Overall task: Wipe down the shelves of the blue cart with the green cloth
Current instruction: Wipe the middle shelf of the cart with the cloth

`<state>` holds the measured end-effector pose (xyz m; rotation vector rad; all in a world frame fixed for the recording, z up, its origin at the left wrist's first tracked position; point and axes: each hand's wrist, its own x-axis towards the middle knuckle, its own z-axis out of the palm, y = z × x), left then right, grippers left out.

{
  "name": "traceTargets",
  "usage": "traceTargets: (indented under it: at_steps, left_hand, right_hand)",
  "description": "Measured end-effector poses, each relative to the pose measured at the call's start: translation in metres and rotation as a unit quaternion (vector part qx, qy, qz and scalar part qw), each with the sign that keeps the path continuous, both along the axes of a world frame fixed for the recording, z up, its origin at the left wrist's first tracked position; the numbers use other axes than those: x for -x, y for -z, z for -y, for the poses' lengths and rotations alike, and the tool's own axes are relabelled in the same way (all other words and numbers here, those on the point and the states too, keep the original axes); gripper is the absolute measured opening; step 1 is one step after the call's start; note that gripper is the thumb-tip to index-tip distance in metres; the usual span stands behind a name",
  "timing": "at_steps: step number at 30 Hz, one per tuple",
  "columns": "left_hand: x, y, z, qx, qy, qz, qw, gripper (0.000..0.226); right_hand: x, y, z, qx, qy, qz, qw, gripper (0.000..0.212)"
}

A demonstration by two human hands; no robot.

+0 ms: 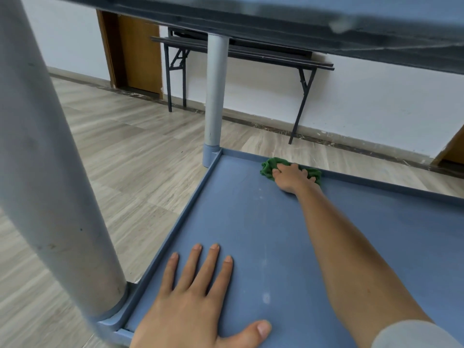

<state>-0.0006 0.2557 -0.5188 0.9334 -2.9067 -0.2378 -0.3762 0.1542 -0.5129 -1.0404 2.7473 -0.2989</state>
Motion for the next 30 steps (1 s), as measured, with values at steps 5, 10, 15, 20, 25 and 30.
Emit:
traceTargets:
  at_steps: [5,10,15,20,25,30]
  left_hand:
    - [0.001,0.001,0.000,-0.027,-0.026,-0.014,0.999,0.114]
    - [-0.002,0.012,0.001,-0.026,-0.048,-0.052,0.997,0.116]
    - [-0.007,0.013,-0.001,-0.033,-0.029,-0.082,0.996,0.104]
    - [-0.015,0.010,-0.001,-0.034,-0.017,-0.127,0.991,0.091]
    - [-0.015,0.012,-0.002,-0.043,-0.016,-0.138,0.989,0.098]
    - [-0.012,0.015,-0.001,-0.043,-0.003,-0.115,0.992,0.095]
  right_hand:
    - [-0.008,0.003,-0.014,-0.013,-0.024,-0.013,1.000,0.053]
    - [-0.059,0.003,-0.062,0.000,-0.055,-0.030,0.998,0.051]
    - [-0.147,0.012,-0.148,0.009,-0.079,-0.045,0.996,0.041]
    - [-0.247,0.012,-0.246,0.007,-0.100,-0.066,0.993,0.049]
    - [-0.294,-0.004,-0.278,0.000,-0.083,-0.074,0.994,0.046]
    - [-0.258,0.004,-0.244,0.000,-0.101,-0.043,0.994,0.046]
